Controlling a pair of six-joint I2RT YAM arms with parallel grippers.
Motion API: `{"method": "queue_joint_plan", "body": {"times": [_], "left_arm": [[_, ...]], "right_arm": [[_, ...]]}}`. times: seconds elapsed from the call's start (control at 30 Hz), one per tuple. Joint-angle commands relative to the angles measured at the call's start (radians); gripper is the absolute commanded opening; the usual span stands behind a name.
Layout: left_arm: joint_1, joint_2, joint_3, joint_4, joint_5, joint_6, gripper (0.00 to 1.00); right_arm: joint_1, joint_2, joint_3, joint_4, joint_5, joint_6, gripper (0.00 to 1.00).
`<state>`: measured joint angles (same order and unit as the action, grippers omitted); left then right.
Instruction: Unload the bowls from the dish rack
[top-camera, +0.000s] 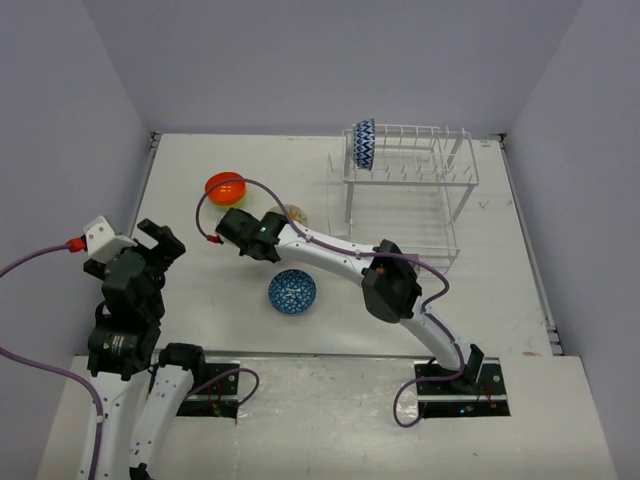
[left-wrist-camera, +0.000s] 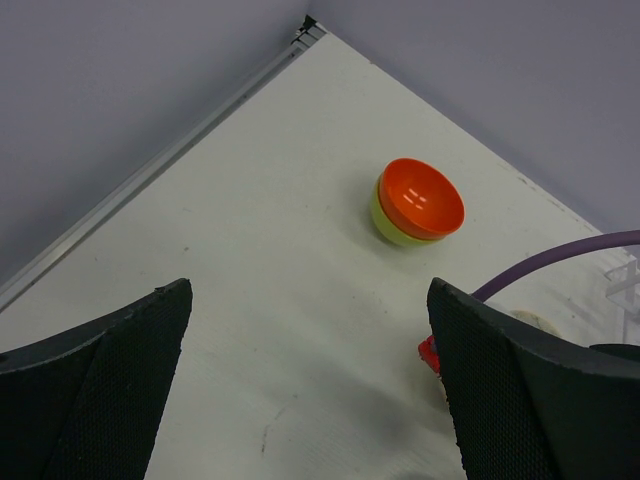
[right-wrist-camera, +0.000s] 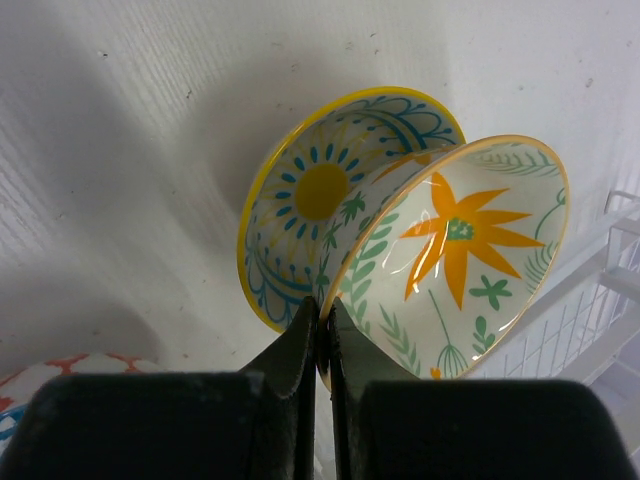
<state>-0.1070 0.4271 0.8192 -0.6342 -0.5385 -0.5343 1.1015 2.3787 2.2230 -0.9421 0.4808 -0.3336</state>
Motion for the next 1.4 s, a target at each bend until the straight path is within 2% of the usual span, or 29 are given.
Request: {"method": "queue_joint_plan", "body": {"times": [0.0,0.2,0.3,0.33,0.37,0.43,0.53,0.67,0.73,0.87,0.97,1.0,1.03,1.07,1.1,1.17,1.2,1.3,1.33,1.37], "left_arm": [[0.000,0.007,0.009,0.030,0.000,0.013,1.00],[0.000,0.009,0.008,0.031,0.003,0.014,1.00],[0.000,0.007,0.008,0.031,0.003,0.014,1.00],[0.000,0.009,0.008,0.031,0.003,0.014,1.00],[0.000,0.010,0.008,0.033,0.003,0.014,1.00],[0.000,0.010,0.008,0.033,0.005,0.014,1.00],[0.000,0.010,0.008,0.033,0.005,0.016,1.00],[0.000,0.010,0.008,0.033,0.006,0.016,1.00],[0.000,0.007,0.008,0.031,0.005,0.016,1.00],[0.000,0.006,0.008,0.031,0.005,0.017,1.00],[0.000,0.006,0.006,0.033,0.005,0.017,1.00],[-0.002,0.009,0.003,0.036,0.009,0.020,1.00],[0.000,0.007,-0.002,0.044,0.017,0.026,1.00],[-0.002,0.015,-0.008,0.054,0.055,0.036,1.00],[0.000,0.022,-0.018,0.071,0.084,0.046,1.00],[0.000,0.053,-0.031,0.103,0.147,0.077,1.00],[0.000,0.097,-0.029,0.106,0.190,0.083,1.00],[0.000,0.172,-0.020,0.106,0.254,0.100,1.00],[-0.002,0.182,-0.023,0.114,0.270,0.108,1.00],[0.000,0.194,-0.028,0.123,0.287,0.114,1.00]], "right_arm": [[0.020,0.002,0.052,0.043,0.041,-0.030,0.00],[0.020,0.019,0.055,0.051,0.038,-0.038,0.06],[0.020,0.022,0.056,0.054,0.036,-0.036,0.17],[0.020,0.022,0.052,0.060,0.038,-0.033,0.30],[0.020,0.019,0.049,0.063,0.039,-0.032,0.34],[0.021,0.013,0.047,0.059,0.025,-0.027,0.35],[0.031,-0.016,0.044,0.042,0.006,-0.010,0.43],[0.046,-0.134,0.026,0.031,-0.056,0.011,0.64],[0.050,-0.185,0.029,0.009,-0.093,0.043,0.68],[0.034,-0.401,-0.035,0.032,-0.166,0.094,0.75],[-0.032,-0.540,-0.084,0.098,-0.284,0.201,0.78],[-0.087,-0.658,-0.164,0.183,-0.338,0.264,0.86],[-0.126,-0.724,-0.213,0.184,-0.338,0.301,0.99],[-0.168,-0.792,-0.271,0.286,-0.403,0.338,0.99],[-0.284,-0.920,-0.389,0.340,-0.448,0.400,0.99],[-0.427,-1.033,-0.507,0.476,-0.543,0.548,0.99],[-0.569,-1.108,-0.608,0.517,-0.639,0.629,0.99],[-0.778,-1.129,-0.675,0.558,-0.825,0.668,0.99],[-0.817,-1.103,-0.678,0.562,-0.975,0.673,0.97],[-0.847,-1.084,-0.675,0.566,-1.052,0.670,0.95]]}}
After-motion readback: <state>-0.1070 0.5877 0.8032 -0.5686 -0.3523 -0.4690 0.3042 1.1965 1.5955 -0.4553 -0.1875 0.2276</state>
